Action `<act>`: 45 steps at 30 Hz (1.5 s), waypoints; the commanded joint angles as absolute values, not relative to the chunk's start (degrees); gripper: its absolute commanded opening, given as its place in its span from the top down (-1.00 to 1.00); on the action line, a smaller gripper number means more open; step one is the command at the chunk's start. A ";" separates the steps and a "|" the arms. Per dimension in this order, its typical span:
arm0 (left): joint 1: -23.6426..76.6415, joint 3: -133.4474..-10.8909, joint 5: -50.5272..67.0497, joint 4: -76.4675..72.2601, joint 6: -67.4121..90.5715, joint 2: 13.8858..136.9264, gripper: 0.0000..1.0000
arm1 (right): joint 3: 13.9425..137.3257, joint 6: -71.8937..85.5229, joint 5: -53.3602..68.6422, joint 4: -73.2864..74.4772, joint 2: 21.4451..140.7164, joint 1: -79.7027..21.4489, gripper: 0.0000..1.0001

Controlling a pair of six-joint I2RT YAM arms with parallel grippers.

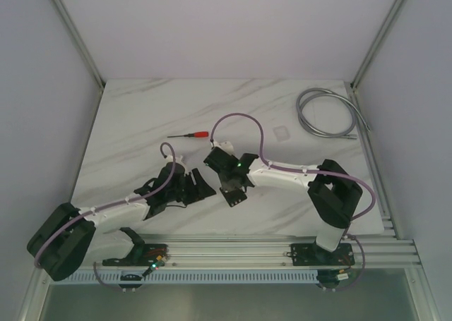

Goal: Snap on the fuse box
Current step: Install the fuse at the fuse box base.

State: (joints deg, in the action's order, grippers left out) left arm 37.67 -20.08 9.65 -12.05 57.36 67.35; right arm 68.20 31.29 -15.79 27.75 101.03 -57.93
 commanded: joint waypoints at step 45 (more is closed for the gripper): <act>41.78 -26.34 13.66 -24.41 62.74 84.94 0.16 | 62.37 33.59 -14.33 25.49 96.58 -55.77 0.80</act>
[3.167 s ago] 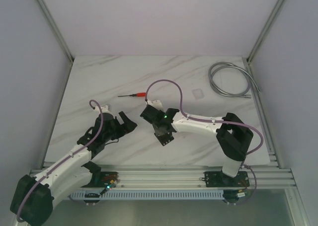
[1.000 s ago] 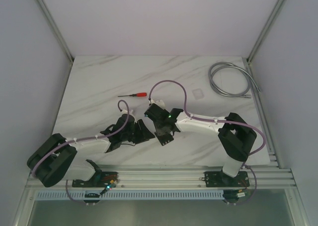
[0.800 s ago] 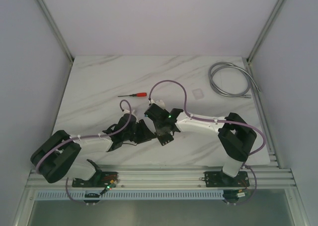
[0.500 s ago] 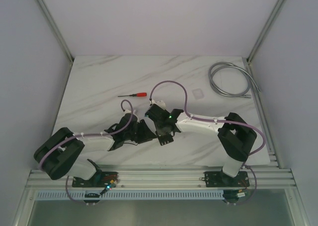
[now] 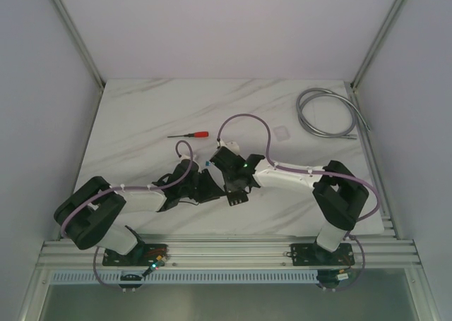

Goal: Snap on the fuse box
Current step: Install the fuse at the fuse box base.

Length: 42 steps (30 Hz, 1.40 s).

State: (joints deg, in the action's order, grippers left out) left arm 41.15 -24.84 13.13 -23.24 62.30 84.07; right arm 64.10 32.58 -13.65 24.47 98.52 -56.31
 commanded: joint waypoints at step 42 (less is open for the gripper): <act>43.42 -27.64 13.44 -23.82 63.07 85.78 0.17 | 60.92 34.32 -13.98 26.11 97.50 -55.09 0.78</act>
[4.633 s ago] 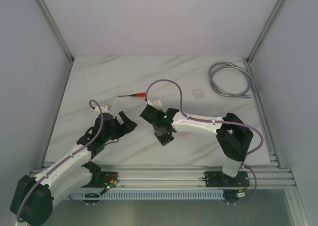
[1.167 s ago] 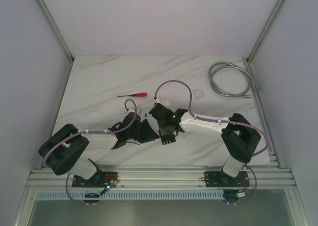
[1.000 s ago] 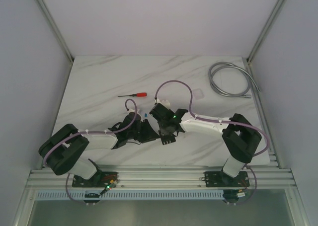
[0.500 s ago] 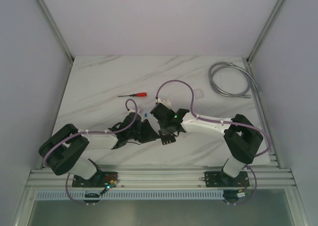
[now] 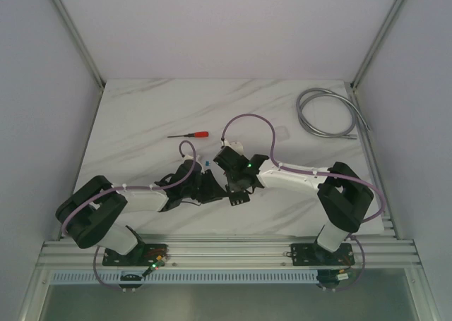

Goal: Snap on the fuse box
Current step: Install the fuse at the fuse box base.

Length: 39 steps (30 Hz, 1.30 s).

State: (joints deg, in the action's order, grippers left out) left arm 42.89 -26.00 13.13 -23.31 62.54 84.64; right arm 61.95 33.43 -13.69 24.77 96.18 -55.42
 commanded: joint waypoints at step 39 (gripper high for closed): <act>44.37 -28.93 12.61 -21.09 64.61 89.10 0.34 | 63.71 34.68 -13.18 23.18 96.99 -54.36 0.51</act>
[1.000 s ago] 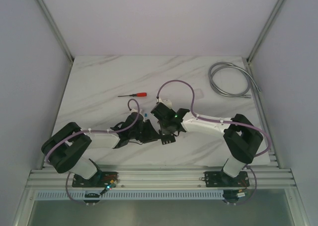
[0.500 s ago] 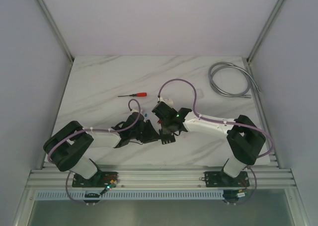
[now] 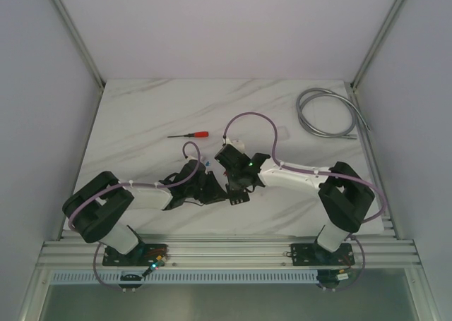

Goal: Snap on the fuse box
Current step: Install the fuse at the fuse box base.

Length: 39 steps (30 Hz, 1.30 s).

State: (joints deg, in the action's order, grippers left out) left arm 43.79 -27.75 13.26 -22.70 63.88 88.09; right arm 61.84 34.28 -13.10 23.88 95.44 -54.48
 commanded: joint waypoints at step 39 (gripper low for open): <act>45.35 -29.59 12.14 -20.30 65.08 89.67 0.35 | 59.29 35.41 -12.31 25.50 94.56 -51.63 0.60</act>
